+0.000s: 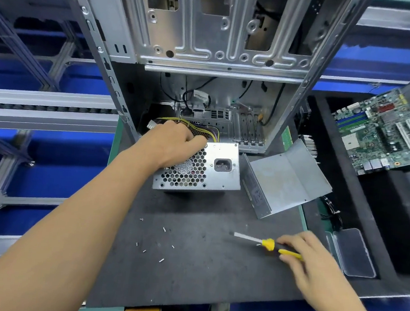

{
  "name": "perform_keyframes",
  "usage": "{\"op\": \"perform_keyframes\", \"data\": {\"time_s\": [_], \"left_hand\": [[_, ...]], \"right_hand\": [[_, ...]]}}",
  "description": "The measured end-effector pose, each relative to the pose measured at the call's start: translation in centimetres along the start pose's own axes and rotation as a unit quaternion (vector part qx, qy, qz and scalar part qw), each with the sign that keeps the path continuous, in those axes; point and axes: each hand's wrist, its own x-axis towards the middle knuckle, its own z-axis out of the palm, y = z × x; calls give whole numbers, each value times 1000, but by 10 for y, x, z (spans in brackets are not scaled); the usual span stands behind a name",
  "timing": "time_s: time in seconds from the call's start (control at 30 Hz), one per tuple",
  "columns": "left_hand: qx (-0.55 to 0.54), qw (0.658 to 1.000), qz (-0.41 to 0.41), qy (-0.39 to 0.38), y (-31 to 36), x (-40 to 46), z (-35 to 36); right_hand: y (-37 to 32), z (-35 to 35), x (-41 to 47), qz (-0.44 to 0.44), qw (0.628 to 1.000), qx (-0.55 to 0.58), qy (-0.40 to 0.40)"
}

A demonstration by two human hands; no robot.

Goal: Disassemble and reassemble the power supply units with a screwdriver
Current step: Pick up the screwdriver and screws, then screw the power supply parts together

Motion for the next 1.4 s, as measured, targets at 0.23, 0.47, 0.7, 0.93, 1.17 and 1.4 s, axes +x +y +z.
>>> {"op": "perform_keyframes", "data": {"time_s": [0.23, 0.47, 0.7, 0.93, 1.17, 1.4], "left_hand": [[-4, 1000, 0, -4, 3, -3, -1], [-6, 1000, 9, 6, 1, -4, 0], [6, 1000, 10, 10, -1, -1, 1], [14, 1000, 11, 5, -2, 1, 1], [11, 1000, 13, 4, -1, 1, 1], [10, 1000, 15, 6, -5, 4, 3]], "right_hand": [[-60, -56, 44, 16, 882, 390, 264], [-113, -58, 112, 8, 763, 590, 266], [-135, -50, 126, -43, 798, 541, 262], [-139, -49, 129, -63, 817, 513, 254], [-140, -49, 132, -76, 828, 497, 246], [-149, -66, 132, -148, 909, 322, 221]]}}
